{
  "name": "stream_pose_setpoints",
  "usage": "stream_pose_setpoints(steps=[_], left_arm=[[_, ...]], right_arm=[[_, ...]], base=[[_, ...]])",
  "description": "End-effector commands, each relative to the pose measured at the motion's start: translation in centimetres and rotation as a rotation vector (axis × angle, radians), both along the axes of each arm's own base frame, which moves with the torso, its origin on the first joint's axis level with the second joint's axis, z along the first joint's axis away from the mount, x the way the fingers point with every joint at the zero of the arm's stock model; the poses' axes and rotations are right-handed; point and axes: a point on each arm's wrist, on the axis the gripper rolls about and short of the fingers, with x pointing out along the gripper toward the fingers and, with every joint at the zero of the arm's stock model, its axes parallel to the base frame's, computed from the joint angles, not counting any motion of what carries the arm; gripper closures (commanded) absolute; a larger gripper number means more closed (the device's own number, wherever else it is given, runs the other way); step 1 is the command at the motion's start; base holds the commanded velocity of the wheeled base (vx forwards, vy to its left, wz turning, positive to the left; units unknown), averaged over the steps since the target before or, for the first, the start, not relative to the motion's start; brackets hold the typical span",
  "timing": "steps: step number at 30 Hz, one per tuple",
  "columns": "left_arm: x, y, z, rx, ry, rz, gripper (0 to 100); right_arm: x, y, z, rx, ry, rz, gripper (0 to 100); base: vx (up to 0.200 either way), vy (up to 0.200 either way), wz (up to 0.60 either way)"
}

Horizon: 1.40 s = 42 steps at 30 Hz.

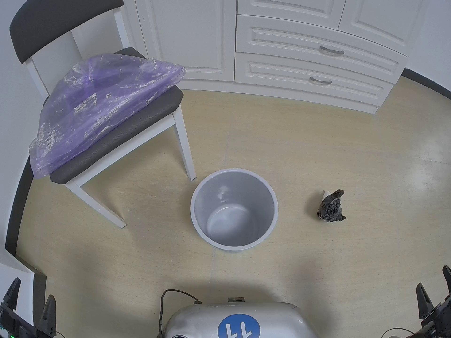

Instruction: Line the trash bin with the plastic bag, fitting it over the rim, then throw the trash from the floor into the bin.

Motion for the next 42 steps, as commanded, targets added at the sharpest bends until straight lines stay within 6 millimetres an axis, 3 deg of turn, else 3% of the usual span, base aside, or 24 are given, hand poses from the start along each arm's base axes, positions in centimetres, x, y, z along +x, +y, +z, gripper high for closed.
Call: stream_pose_setpoints(steps=[1, 32, 42], left_arm=[[0.02, 0.00, -0.52, 0.000, 0.003, 0.003, 0], [0.02, 0.02, -0.47, -0.034, -0.002, 0.010, 0], [0.01, -0.08, -0.46, 0.050, -0.005, -0.040, 0]], right_arm=[[0.01, 0.00, -0.53, 0.000, 0.001, 0.000, 0], [0.01, -0.02, -0.51, 0.016, 0.000, -0.007, 0], [0.01, 0.04, -0.51, -0.065, -0.001, 0.017, 0]], base=[[0.000, 0.000, 0.00], [0.000, 0.000, 0.00], [0.000, 0.000, 0.00]])
